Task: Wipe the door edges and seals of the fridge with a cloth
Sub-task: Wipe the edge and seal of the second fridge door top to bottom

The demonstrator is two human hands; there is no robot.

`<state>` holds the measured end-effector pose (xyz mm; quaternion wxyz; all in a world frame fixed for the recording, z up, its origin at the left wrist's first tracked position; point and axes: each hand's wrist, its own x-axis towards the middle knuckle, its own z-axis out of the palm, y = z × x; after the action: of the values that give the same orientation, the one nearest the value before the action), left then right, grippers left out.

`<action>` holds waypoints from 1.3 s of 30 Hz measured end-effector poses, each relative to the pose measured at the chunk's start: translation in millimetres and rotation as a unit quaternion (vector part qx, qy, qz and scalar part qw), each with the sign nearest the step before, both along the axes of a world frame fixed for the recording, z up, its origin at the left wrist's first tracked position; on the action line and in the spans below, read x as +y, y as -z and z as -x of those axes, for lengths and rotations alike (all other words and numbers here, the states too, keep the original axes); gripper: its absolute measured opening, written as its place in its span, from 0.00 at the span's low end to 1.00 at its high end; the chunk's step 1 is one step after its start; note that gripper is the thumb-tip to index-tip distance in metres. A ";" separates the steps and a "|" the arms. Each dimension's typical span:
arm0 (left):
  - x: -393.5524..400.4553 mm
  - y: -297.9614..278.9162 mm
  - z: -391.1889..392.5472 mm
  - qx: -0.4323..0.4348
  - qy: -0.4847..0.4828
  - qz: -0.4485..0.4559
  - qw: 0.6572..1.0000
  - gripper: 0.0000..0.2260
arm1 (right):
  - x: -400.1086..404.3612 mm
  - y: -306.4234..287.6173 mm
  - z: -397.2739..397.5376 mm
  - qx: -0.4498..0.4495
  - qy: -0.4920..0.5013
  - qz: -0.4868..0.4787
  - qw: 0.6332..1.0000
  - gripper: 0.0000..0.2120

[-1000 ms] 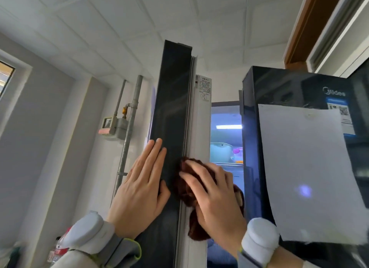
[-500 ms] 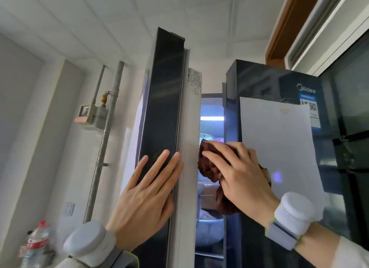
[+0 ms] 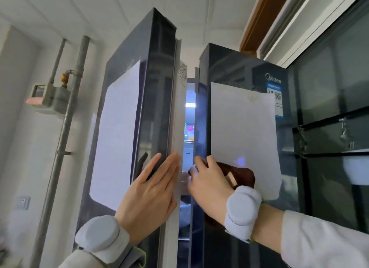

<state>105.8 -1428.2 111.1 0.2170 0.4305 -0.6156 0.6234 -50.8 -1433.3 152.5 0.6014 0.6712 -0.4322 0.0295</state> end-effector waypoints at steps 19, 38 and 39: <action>-52.6 -1.4 51.0 0.079 0.285 0.013 0.955 0.29 | 70.6 -18.0 79.4 -0.122 -0.169 0.049 0.977 0.09; -112.9 -23.3 94.9 0.105 0.528 -0.043 0.841 0.28 | 81.3 -54.3 81.2 -0.082 -0.106 0.210 0.968 0.22; -109.7 -28.7 97.2 0.106 0.554 -0.053 0.824 0.28 | 84.0 -60.4 80.8 -0.084 -0.101 0.220 0.967 0.23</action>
<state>8.7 -1537.9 139.8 0.5668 0.0915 -0.7558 0.3150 -131.7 -1349.4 212.9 0.6895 0.5580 -0.3941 0.2407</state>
